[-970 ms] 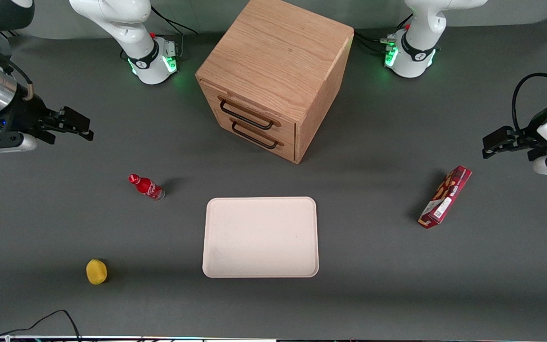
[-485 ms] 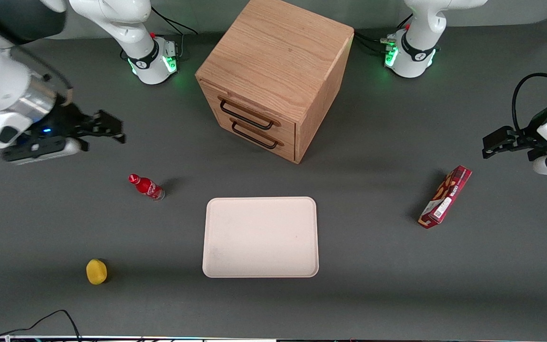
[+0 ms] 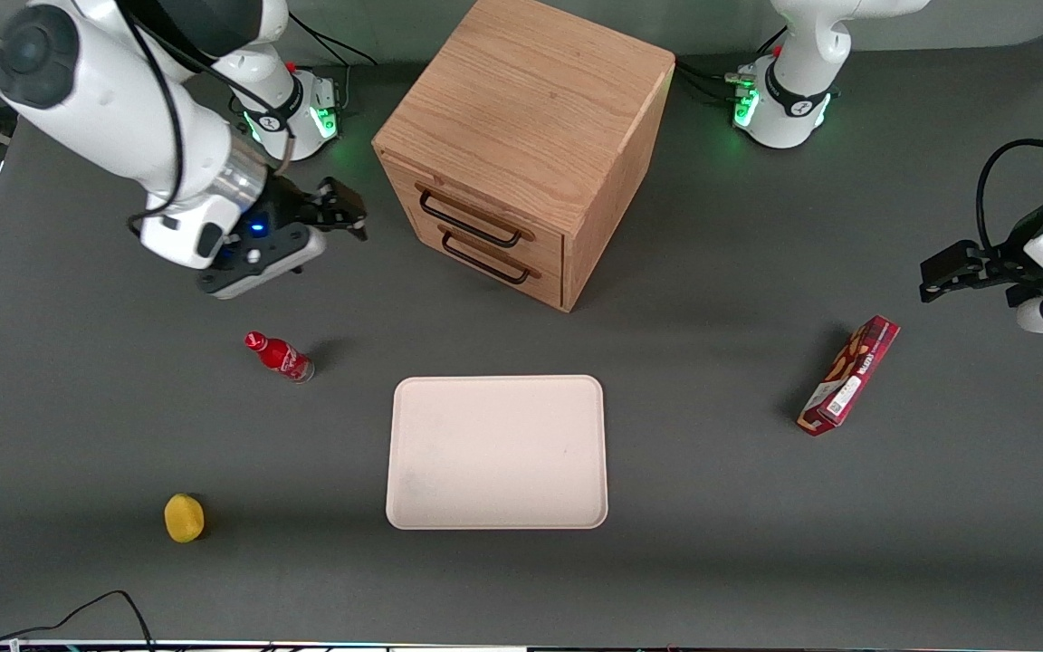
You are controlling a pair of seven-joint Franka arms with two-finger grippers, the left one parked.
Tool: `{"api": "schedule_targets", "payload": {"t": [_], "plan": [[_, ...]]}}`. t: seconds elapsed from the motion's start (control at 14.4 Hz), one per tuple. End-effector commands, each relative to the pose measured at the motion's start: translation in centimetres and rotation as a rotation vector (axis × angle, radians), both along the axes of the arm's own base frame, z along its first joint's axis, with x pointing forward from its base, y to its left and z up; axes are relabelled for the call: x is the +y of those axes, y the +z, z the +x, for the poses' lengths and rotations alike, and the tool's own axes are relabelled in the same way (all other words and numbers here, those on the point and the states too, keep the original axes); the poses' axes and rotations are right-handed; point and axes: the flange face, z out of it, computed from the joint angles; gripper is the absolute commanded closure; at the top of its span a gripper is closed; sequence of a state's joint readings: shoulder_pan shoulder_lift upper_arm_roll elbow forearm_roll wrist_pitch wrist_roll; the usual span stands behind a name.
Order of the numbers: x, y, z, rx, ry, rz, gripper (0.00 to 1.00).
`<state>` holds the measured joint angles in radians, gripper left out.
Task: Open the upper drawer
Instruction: 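Move the right gripper toward the upper drawer's black handle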
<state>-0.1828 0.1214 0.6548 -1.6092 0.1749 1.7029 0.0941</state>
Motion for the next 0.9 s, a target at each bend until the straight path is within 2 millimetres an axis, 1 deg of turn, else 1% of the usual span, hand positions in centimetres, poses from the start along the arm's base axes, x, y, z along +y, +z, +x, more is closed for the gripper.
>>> {"api": "schedule_targets", "payload": {"t": [0.0, 0.07, 0.14, 0.21, 0.28, 0.49, 0.69, 0.83], "plan": [[1.5, -1.9, 1.0, 0.032, 0.073, 0.091, 0.0], [2.2, -2.7, 1.2, 0.034, 0.111, 0.119, 0.0], [2.4, -3.9, 1.7, 0.05, 0.123, 0.135, 0.0], [3.2, -5.0, 1.8, 0.063, 0.14, 0.145, 0.0], [4.3, -5.7, 1.5, 0.072, 0.159, 0.15, 0.0], [5.9, -8.8, 1.4, 0.121, 0.195, 0.165, 0.0], [7.1, -10.0, 0.5, 0.141, 0.226, 0.148, 0.0], [8.5, -10.4, -0.5, 0.142, 0.257, 0.135, 0.0]]}}
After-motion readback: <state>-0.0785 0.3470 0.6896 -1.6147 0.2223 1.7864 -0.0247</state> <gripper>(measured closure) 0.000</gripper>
